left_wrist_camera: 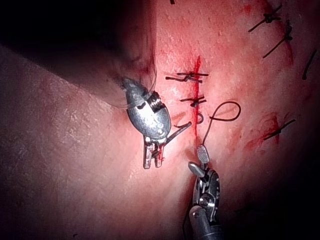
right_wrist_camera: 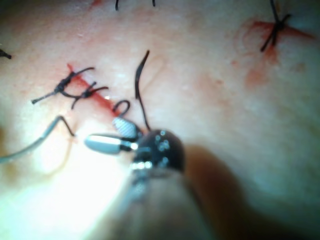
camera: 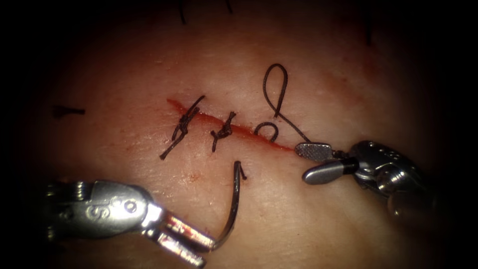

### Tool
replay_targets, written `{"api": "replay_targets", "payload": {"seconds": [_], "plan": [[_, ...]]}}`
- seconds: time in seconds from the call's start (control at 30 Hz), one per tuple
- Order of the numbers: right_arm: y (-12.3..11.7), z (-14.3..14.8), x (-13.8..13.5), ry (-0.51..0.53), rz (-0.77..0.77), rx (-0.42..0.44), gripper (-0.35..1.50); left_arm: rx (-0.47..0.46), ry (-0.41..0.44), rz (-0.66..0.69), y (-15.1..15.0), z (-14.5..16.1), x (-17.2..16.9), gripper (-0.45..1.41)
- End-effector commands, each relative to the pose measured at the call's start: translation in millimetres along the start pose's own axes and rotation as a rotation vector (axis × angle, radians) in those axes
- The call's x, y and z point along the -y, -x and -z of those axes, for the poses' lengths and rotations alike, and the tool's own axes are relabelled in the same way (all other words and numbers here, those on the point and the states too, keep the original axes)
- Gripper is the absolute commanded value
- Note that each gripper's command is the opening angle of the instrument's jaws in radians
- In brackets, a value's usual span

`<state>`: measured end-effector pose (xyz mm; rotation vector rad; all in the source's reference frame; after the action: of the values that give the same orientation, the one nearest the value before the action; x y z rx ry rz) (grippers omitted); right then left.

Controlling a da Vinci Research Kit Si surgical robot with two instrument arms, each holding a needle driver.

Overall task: Wound Closure
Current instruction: Pull the needle through the tissue using the left gripper, then pull the thread through the tissue using the right gripper, leaving only a short end of the thread

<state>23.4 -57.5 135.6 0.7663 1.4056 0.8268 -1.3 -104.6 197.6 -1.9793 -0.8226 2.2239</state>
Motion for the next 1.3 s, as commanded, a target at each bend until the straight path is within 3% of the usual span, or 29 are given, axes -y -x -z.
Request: {"api": "replay_targets", "payload": {"seconds": [0.03,0.27,0.37,0.53,0.7,0.87,1.07,1.17,1.27,1.3], "plan": [[0.7,-0.8,-0.3,-0.002,0.007,-0.001,1.31,0.011,-0.011,-0.017,0.2,-0.4,-0.1,-0.45],[1.1,-1.5,-0.3,0.009,0.063,0.013,1.31,0.044,-0.144,-0.109,-4.1,2.4,2.1,-0.45],[0.7,-2.8,1.1,0.021,0.097,0.029,1.31,0.031,-0.253,-0.178,-7.6,4.6,5.6,-0.45],[-1.5,-5.3,5.3,0.199,0.239,0.163,1.35,-0.018,-0.346,-0.222,-11.5,7.2,9.7,-0.45],[-1.2,-7.7,7.3,0.330,0.362,0.194,1.21,-0.030,-0.354,-0.225,-11.6,7.4,9.9,-0.45],[0.8,-9.4,5.6,0.432,0.422,0.267,1.15,-0.049,-0.331,-0.239,-11.1,7.2,8.8,-0.45],[2.7,-10.6,3.3,0.495,0.463,0.291,1.11,-0.035,-0.313,-0.253,-10.1,6.6,7.7,-0.45],[3.5,-11.0,2.9,0.496,0.491,0.310,0.83,-0.026,-0.308,-0.259,-9.4,6.3,7.3,-0.45],[4.0,-10.9,2.8,0.490,0.529,0.324,0.41,-0.024,-0.308,-0.263,-9.0,6.2,7.2,-0.45],[4.0,-10.9,2.8,0.490,0.529,0.330,0.36,-0.024,-0.308,-0.264,-9.0,6.2,7.1,-0.45]]}}
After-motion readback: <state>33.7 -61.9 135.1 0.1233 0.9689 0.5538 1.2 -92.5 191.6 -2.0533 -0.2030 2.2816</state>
